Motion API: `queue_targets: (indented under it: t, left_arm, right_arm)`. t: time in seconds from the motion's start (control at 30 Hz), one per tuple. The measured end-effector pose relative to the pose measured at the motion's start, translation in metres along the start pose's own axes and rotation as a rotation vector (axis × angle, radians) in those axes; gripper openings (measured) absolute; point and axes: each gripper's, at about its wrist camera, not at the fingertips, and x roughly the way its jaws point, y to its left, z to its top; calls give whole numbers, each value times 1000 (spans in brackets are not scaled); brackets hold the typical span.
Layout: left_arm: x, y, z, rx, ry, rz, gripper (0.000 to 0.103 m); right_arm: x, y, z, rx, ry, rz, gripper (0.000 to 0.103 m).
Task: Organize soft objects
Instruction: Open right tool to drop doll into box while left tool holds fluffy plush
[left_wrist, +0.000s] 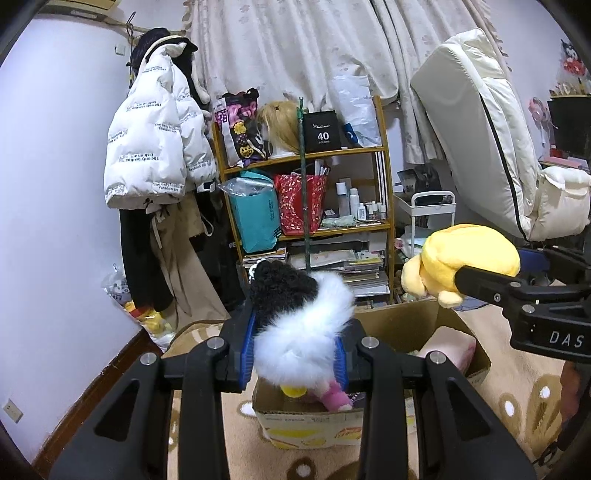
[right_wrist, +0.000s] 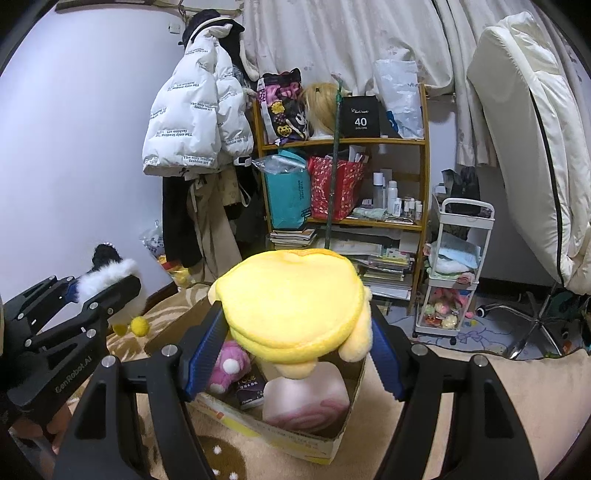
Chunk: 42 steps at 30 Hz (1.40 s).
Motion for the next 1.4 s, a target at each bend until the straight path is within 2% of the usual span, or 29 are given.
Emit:
queue_targets:
  t: [0.27,0.5,1.17,1.4]
  left_arm:
    - [11,2,-4,-11,11,3,32]
    - [28,1,-14,-16,60,-8,32]
    - [58,-3,-36,-35,187,-51,33]
    - [60,-3,-37,-36,203,-59,35]
  right_arm:
    - [13,2,2,-1,-5,5,76]
    - [28,1,-5,16,3,3,76]
    - [57,-13,-34,72,97,22,77]
    - [62,-8,-40,64,127,36,77]
